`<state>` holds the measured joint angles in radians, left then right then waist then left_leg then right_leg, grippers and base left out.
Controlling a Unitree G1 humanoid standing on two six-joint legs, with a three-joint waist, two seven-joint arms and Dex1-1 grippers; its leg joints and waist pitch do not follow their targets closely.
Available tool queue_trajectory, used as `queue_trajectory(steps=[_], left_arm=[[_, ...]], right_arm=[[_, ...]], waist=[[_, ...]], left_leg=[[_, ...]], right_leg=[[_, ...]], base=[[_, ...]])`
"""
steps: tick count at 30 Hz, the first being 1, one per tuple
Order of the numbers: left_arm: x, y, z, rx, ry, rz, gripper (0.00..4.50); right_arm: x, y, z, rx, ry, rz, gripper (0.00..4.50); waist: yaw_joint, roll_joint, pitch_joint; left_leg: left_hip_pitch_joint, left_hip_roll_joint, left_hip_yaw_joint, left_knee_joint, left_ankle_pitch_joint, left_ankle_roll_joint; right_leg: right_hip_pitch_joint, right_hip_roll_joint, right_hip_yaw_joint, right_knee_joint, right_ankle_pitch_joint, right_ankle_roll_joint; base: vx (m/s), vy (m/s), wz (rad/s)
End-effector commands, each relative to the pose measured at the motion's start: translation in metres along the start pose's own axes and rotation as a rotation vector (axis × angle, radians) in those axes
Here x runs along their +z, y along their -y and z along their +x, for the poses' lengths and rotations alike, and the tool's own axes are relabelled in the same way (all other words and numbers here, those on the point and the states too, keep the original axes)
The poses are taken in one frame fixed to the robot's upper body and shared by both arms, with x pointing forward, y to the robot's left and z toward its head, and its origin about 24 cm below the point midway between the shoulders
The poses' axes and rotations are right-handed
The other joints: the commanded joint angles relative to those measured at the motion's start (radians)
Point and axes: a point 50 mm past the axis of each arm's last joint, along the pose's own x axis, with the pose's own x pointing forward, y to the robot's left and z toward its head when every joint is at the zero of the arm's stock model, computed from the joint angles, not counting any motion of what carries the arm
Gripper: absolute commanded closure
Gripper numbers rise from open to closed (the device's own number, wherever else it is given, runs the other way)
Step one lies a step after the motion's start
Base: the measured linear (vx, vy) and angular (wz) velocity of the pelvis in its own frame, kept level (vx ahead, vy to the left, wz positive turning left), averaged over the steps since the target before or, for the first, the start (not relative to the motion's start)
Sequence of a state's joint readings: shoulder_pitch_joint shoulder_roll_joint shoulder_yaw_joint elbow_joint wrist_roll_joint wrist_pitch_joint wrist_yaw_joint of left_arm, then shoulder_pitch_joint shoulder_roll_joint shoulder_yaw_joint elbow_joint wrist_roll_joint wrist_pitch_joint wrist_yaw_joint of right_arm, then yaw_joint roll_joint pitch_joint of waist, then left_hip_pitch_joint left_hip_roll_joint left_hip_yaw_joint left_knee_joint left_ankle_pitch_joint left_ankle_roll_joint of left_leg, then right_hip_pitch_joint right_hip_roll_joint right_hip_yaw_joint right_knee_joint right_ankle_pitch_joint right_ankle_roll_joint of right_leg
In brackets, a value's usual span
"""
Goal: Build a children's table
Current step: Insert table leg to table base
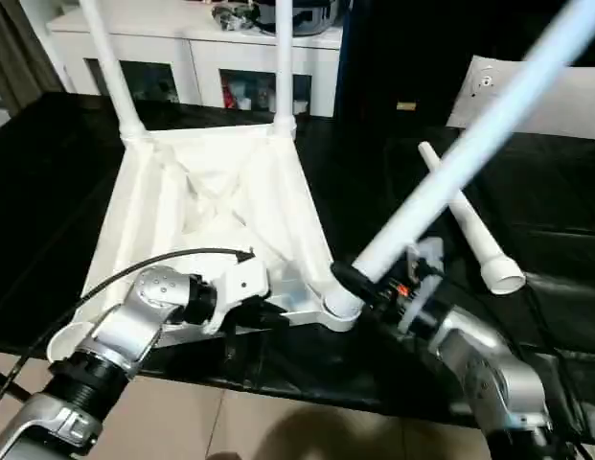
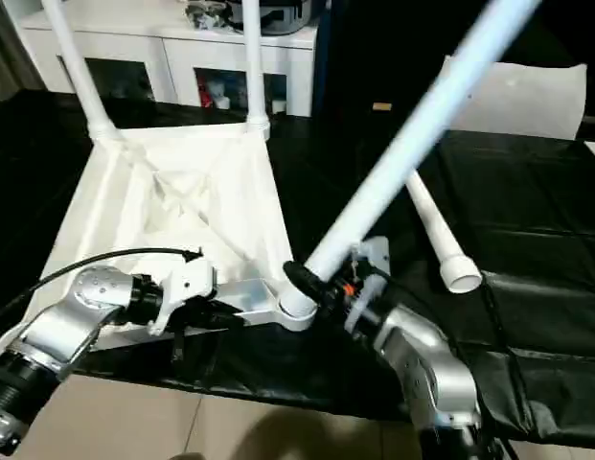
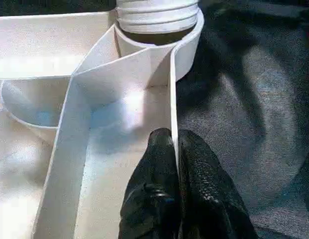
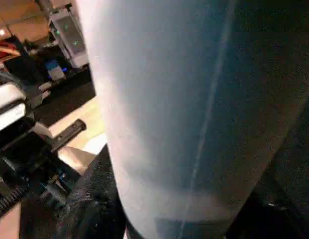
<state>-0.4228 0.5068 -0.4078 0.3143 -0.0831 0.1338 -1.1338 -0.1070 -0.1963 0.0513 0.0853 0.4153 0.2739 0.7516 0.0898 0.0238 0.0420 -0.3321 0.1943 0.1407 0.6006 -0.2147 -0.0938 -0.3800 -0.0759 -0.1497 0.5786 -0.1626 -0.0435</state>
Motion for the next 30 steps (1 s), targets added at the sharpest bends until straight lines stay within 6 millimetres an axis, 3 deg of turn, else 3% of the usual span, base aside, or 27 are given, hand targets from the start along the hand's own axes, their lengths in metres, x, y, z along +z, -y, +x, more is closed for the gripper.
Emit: queue_trajectory(steps=[1,8,10,12,13,21,23,24,26,27,30], left_arm=[[0.015,-0.016,-0.014,0.100,0.035,0.049,4.50],[0.014,-0.015,-0.015,0.083,0.004,0.071,4.50],[0.012,-0.015,-0.015,0.079,-0.015,0.085,4.50],[0.012,-0.015,-0.015,0.074,-0.025,0.095,4.50],[0.012,-0.015,-0.015,0.062,-0.033,0.106,4.50],[0.022,-0.013,-0.009,-0.071,-0.028,0.191,4.50],[0.027,-0.014,-0.004,-0.126,-0.038,0.226,4.50],[0.028,-0.015,-0.003,-0.132,-0.048,0.235,4.50],[0.028,-0.019,-0.002,-0.126,-0.066,0.245,4.50],[0.027,-0.021,-0.002,-0.116,-0.077,0.248,4.50],[0.023,-0.028,-0.005,-0.092,-0.114,0.250,4.50]], right_arm=[[-0.033,-0.003,-0.011,0.016,-0.183,-0.017,2.57],[-0.033,-0.009,-0.006,0.130,-0.293,-0.231,2.57],[-0.034,-0.013,-0.003,0.200,-0.328,-0.284,2.57],[-0.034,-0.014,-0.003,0.216,-0.333,-0.284,2.57],[-0.035,-0.015,-0.002,0.237,-0.338,-0.285,2.57],[-0.037,-0.020,0.005,0.360,-0.324,-0.244,2.57],[-0.039,-0.025,0.006,0.437,-0.339,-0.234,2.57],[-0.039,-0.028,0.007,0.459,-0.341,-0.229,2.57],[-0.040,-0.030,0.007,0.481,-0.344,-0.224,2.57],[-0.041,-0.031,0.008,0.491,-0.349,-0.229,2.57],[-0.043,-0.032,0.008,0.510,-0.356,-0.236,2.57]], waist=[[-0.010,0.006,-0.054],[-0.012,-0.001,-0.051],[-0.014,-0.009,-0.047],[-0.015,-0.005,-0.048],[-0.016,-0.010,-0.044],[-0.022,-0.008,-0.037],[-0.021,-0.009,-0.038],[-0.019,-0.005,-0.037],[-0.018,-0.008,-0.038],[-0.016,-0.002,-0.039],[-0.018,-0.006,-0.038]], left_leg=[[-0.005,0.037,-0.003,-0.081,-0.218,0.031],[-0.006,0.033,0.003,-0.079,-0.209,0.046],[-0.008,0.033,0.003,-0.081,-0.207,0.052],[-0.007,0.035,0.002,-0.081,-0.215,0.055],[-0.007,0.035,0.002,-0.083,-0.224,0.056],[-0.004,0.033,0.000,-0.086,-0.264,0.064],[-0.006,0.036,-0.002,-0.087,-0.257,0.063],[-0.006,0.039,-0.002,-0.089,-0.250,0.063],[-0.005,0.040,-0.002,-0.089,-0.245,0.062],[-0.007,0.040,-0.002,-0.089,-0.236,0.061],[-0.008,0.038,0.000,-0.089,-0.235,0.060]], right_leg=[[0.048,-0.079,0.063,-0.090,-0.433,-0.046],[0.046,-0.082,0.066,-0.092,-0.450,-0.043],[0.045,-0.080,0.065,-0.093,-0.462,-0.035],[0.044,-0.081,0.066,-0.094,-0.461,-0.037],[0.042,-0.080,0.066,-0.096,-0.465,-0.036],[0.040,-0.079,0.064,-0.103,-0.498,-0.032],[0.042,-0.081,0.067,-0.099,-0.476,-0.041],[0.041,-0.082,0.069,-0.095,-0.454,-0.051],[0.042,-0.081,0.070,-0.092,-0.436,-0.061],[0.044,-0.082,0.071,-0.090,-0.419,-0.069],[0.046,-0.082,0.071,-0.089,-0.413,-0.072]], base=[[0.000,0.000,0.00],[0.000,0.000,0.00],[0.000,0.000,0.00],[0.000,0.000,0.00],[0.000,0.000,0.00],[0.000,0.000,0.00],[0.000,0.000,0.00],[0.000,0.000,0.00],[0.000,0.000,0.00],[0.000,0.000,0.00],[0.000,0.000,0.00]])
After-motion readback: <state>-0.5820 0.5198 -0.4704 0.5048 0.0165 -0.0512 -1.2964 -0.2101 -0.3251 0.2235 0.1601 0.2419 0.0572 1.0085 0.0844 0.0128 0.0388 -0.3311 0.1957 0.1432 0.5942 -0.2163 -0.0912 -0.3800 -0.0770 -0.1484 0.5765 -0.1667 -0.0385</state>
